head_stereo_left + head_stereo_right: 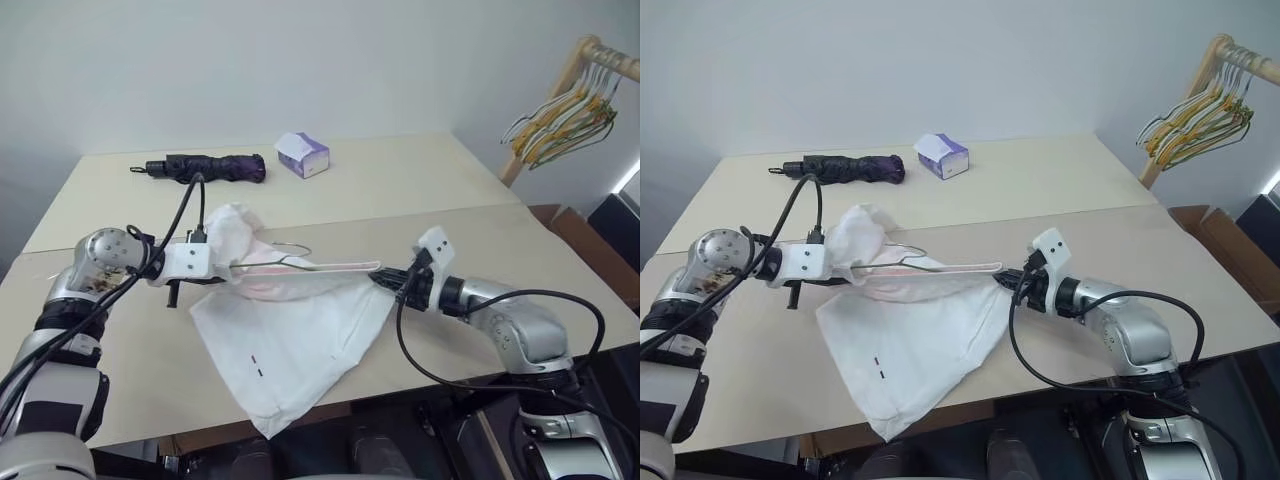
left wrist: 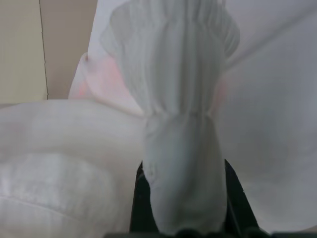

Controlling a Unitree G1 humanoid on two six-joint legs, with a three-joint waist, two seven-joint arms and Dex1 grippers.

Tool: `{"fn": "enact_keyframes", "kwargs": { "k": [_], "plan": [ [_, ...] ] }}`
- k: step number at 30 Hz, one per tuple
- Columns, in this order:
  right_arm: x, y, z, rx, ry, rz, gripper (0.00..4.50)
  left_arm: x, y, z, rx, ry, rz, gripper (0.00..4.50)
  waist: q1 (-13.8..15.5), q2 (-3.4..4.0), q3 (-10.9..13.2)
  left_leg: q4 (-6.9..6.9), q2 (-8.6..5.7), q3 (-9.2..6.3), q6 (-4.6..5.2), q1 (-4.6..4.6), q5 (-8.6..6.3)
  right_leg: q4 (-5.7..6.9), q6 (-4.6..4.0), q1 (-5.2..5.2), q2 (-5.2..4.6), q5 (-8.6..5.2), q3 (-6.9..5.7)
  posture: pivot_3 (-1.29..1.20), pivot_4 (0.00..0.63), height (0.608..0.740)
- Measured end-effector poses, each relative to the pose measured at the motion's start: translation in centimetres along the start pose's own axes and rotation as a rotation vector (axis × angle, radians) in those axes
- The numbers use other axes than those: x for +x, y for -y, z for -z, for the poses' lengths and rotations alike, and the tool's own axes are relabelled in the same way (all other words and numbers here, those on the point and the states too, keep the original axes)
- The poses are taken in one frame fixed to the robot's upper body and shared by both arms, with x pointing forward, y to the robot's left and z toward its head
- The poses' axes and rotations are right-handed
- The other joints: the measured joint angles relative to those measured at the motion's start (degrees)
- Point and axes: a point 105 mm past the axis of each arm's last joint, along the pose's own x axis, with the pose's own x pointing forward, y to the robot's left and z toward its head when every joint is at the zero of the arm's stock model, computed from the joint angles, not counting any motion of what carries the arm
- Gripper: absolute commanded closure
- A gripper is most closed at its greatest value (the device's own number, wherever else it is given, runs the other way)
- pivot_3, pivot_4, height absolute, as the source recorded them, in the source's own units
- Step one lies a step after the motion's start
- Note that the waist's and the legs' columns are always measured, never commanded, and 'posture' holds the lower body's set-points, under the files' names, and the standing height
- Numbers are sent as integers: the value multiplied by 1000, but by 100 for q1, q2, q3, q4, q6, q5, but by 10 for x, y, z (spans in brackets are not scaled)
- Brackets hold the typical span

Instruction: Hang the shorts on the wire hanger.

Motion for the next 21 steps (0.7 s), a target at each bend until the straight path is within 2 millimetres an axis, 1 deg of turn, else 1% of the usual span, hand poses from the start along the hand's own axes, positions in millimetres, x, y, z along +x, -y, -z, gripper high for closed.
{"fn": "enact_keyframes", "kwargs": {
  "k": [4,7,10,13,14,15,18,20,21],
  "plan": [
    [7,-23,-8,-112,-6,-59,4473,13,-3,-7,-64,38,-15,4500,-10,-1,0,0,1,0,0,-1,0,0,0,-1,1,0,-1,-99,0,740],
    [11,-30,-7,-180,-26,-63,4473,16,-10,-16,-102,79,-33,4500,-11,-2,-1,1,1,0,0,-2,0,0,0,-2,2,0,-1,-106,0,740],
    [16,-27,-1,-246,-69,-16,3730,14,-15,-28,-136,144,-31,4500,-19,-2,-1,1,1,1,0,-1,0,0,-1,-3,2,0,0,-106,0,740],
    [15,-23,-1,-276,-79,0,2630,12,-20,-34,-156,172,-34,4500,-23,-2,-1,1,1,0,0,-1,0,-1,0,-2,2,0,0,-106,0,740],
    [13,-22,-1,-285,-88,0,2358,11,-21,-35,-156,176,-37,4500,-23,-2,-1,1,0,0,0,-1,0,-1,0,-2,2,0,0,-103,0,740],
    [11,-20,0,-293,-99,-2,1903,9,-23,-36,-155,181,-40,4500,-22,-2,-1,1,0,0,0,-1,0,-1,0,-1,2,0,0,-103,0,740],
    [-2,-11,-1,-317,-130,0,871,6,-25,-40,-143,192,-31,4500,-18,-2,-1,2,0,0,0,-1,0,-2,0,0,1,0,0,-100,0,740],
    [-16,-4,-9,-325,-131,-9,112,4,-25,-41,-136,194,-19,4500,-8,-2,-1,2,-1,0,0,-1,0,-3,0,1,0,0,0,-100,0,740],
    [-25,-1,-15,-329,-130,-27,49,3,-24,-41,-132,195,-7,4500,-5,-2,-1,2,-1,1,0,-1,0,-3,0,1,0,0,0,-102,0,740]
  ]
}}
